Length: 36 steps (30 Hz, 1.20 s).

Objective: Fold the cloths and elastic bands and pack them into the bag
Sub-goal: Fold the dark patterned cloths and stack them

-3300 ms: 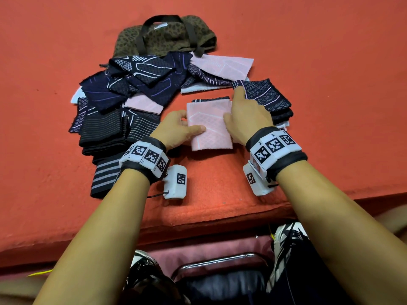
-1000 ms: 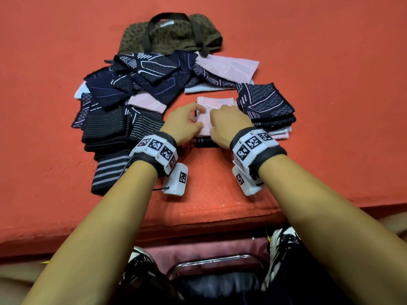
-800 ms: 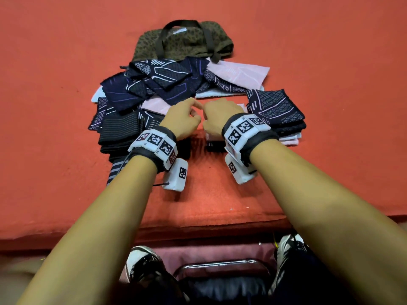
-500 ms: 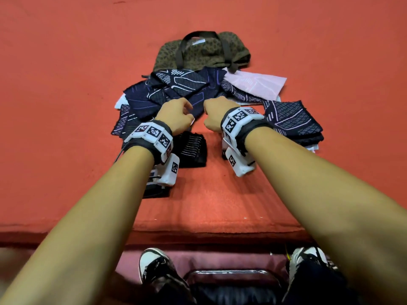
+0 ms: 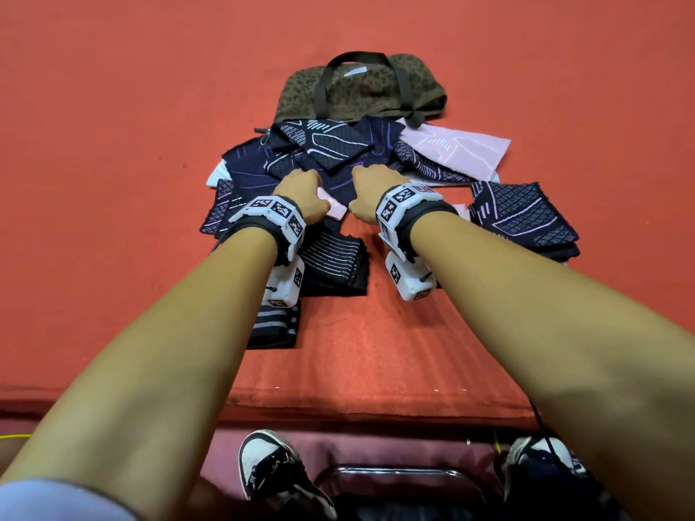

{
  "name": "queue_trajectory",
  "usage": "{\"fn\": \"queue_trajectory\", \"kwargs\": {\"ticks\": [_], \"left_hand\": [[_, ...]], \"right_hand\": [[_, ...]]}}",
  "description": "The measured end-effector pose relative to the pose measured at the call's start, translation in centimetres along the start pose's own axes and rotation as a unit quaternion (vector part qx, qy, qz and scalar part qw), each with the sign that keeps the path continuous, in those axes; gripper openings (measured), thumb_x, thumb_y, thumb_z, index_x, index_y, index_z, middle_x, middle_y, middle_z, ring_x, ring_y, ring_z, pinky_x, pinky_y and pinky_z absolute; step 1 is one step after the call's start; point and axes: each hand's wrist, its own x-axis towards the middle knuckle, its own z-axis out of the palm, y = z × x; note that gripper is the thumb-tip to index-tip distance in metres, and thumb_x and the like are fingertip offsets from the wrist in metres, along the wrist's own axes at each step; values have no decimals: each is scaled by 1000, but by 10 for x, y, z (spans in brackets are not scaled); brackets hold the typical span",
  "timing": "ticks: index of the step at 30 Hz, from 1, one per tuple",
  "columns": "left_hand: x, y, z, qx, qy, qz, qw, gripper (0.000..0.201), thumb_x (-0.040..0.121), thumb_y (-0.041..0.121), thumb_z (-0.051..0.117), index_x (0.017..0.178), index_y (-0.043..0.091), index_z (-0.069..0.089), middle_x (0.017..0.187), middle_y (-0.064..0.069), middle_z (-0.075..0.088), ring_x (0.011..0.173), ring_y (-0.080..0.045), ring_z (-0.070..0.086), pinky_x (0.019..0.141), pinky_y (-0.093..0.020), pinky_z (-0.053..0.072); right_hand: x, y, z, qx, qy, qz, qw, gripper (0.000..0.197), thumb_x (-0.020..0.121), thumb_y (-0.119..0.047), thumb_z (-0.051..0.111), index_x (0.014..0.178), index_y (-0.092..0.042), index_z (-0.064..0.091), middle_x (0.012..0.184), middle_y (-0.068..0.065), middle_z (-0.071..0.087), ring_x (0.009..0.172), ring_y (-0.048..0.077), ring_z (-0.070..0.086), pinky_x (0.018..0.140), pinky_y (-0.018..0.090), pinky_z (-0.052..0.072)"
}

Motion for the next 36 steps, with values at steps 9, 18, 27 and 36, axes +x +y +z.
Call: {"fn": "queue_trajectory", "kwargs": {"ticks": [9, 18, 27, 36], "left_hand": [[32, -5, 15, 18, -17, -19, 1000, 55, 87, 25, 61, 140, 16, 49, 145, -16, 35, 126, -44, 42, 105, -45, 41], [48, 4, 21, 70, -65, 13, 995, 54, 88, 28, 60, 140, 23, 50, 165, 3, 6, 140, -42, 18, 112, -51, 32], [45, 4, 18, 69, -47, 8, 996, 52, 91, 28, 58, 138, 10, 48, 159, 8, 23, 135, -40, 25, 108, -49, 34], [25, 20, 13, 16, -58, 36, 998, 67, 76, 42, 48, 136, 14, 55, 157, 2, 34, 140, -33, 34, 115, -47, 28]], "right_hand": [[25, 4, 23, -4, -13, 7, 1000, 35, 86, -22, 58, 117, -6, 50, 120, 19, 53, 106, 38, 57, 73, 38, 42], [33, 16, 42, 10, -27, -1, 1000, 55, 90, -50, 54, 120, -4, 51, 121, 20, 56, 108, 37, 58, 78, 38, 45], [26, 11, 33, 21, -34, 6, 999, 52, 90, -48, 56, 115, -3, 53, 117, 18, 59, 104, 36, 59, 70, 34, 40], [13, 17, 9, 14, -25, 28, 999, 39, 86, -18, 55, 120, -3, 47, 119, 20, 59, 106, 38, 59, 70, 36, 40]]}}
